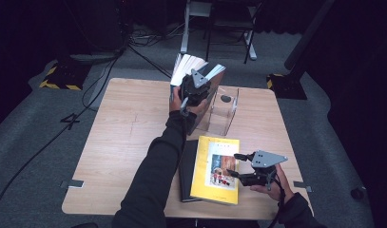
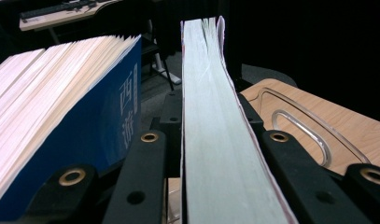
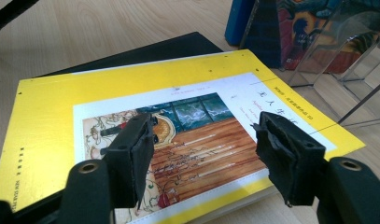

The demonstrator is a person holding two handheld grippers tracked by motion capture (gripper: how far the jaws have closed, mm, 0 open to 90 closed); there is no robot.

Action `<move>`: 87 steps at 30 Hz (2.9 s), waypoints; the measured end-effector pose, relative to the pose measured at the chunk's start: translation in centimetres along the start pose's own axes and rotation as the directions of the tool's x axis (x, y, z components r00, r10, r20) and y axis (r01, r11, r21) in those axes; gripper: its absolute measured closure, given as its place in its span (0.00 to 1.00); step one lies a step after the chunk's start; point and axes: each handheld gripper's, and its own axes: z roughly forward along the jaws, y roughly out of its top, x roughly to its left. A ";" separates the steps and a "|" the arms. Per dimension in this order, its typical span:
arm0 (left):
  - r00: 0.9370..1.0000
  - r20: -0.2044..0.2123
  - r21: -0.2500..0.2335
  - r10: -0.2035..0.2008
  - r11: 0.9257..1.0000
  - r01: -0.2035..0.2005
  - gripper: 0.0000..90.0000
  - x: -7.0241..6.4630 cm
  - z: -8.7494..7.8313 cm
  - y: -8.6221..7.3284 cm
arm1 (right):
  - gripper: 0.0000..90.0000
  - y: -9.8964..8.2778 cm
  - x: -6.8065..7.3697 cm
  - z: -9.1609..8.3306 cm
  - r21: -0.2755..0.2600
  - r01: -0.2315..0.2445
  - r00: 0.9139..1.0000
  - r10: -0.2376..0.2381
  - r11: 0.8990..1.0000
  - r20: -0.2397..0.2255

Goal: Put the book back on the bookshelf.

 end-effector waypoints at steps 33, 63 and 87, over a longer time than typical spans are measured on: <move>0.993 -0.053 0.062 0.110 0.992 -0.106 0.82 -0.7 1.5 0.9 | 0.41 -0.5 -0.2 0.4 0.037 -0.003 1.000 0.004 0.999 -0.022; 0.987 -0.149 0.041 0.063 0.998 -0.057 0.72 1.0 -0.1 0.2 | 0.41 -1.3 -1.2 0.0 0.041 -0.049 0.999 0.049 0.998 -0.005; 0.982 -0.093 0.061 0.165 0.985 -0.160 0.66 0.7 -2.4 -0.8 | 0.39 -1.6 -1.3 0.0 0.054 -0.057 0.998 0.057 0.997 0.003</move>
